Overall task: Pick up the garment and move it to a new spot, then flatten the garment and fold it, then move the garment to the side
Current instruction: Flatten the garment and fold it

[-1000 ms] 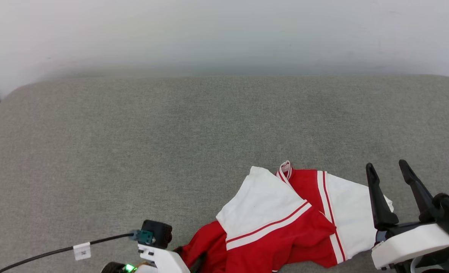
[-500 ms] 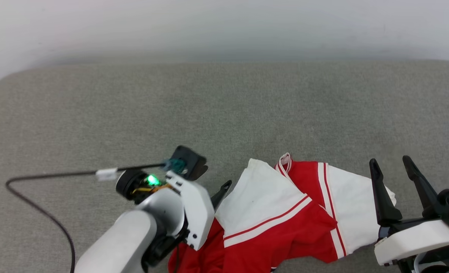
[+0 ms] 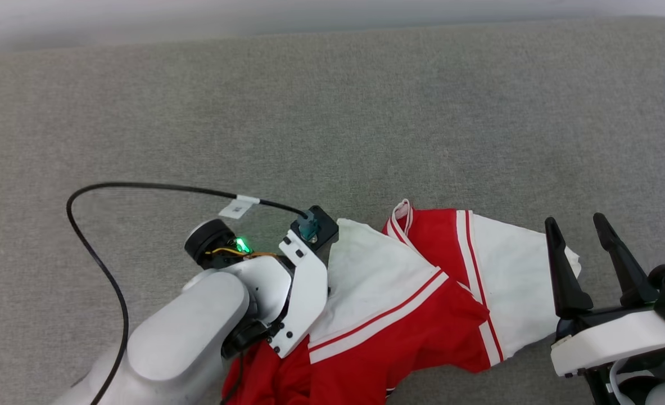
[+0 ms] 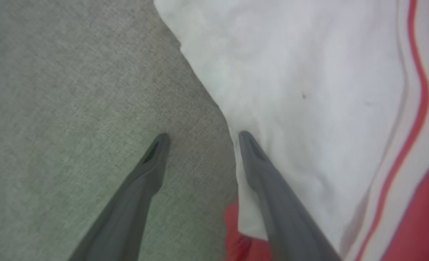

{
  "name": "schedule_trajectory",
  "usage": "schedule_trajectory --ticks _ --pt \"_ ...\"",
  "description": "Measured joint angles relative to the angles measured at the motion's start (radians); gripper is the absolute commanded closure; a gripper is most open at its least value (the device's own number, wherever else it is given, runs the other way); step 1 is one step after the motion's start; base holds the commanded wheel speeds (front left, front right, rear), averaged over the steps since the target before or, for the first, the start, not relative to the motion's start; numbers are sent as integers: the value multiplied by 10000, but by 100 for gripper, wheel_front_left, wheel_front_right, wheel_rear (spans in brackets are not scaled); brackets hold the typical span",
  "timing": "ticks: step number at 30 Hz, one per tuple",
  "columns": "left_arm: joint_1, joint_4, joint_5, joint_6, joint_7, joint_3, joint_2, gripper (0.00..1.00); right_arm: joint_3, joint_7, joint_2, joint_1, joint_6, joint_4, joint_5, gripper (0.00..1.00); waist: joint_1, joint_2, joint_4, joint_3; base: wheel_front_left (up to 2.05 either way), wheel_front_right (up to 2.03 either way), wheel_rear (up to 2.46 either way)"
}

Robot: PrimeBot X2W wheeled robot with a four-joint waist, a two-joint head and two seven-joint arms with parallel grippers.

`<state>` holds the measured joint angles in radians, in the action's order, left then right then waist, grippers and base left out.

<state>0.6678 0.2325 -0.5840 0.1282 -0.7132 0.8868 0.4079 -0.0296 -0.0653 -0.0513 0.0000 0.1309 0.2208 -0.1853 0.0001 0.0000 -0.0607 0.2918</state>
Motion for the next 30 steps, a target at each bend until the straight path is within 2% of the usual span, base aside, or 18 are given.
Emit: schedule_trajectory --ticks 2,3,4,5,10,15,17,23,30 --pt "291 42 -86 10 -207 447 115 0 13 36 0 -35 0 -96 -27 0 0 0 -89 108 0 0 0" --pt "429 54 -132 8 -290 727 178 42 23 42 -2 -47 0 -146 -77 0 0 0 -127 143 0 0 0" --pt "564 67 -209 -4 -326 945 226 63 36 50 0 -61 0 -190 -107 0 0 0 -156 160 0 0 0" --pt "672 69 -268 -4 -322 1185 268 100 46 75 0 -86 0 -240 -107 0 0 0 -176 162 0 0 0" --pt "858 102 -499 -2 102 2084 299 100 -4 119 0 -149 0 -418 -213 0 0 0 -145 25 0 0 0" --pt "872 407 -435 -4 984 2132 278 100 -111 33 0 -87 0 -535 -251 0 0 0 20 -342 0 0 0" --pt "848 483 -347 -196 1411 1998 291 100 -174 17 2 7 0 -546 -238 0 0 0 103 -540 0 0 0" --pt "643 36 -265 -1216 2803 1141 548 100 -337 -159 4 320 0 -481 -192 0 0 0 441 -1194 0 0 0" --pt "-701 -955 -802 -3045 3716 -288 1854 100 -616 -322 4 531 0 -211 -192 0 -1 0 1044 -1556 0 0 0"
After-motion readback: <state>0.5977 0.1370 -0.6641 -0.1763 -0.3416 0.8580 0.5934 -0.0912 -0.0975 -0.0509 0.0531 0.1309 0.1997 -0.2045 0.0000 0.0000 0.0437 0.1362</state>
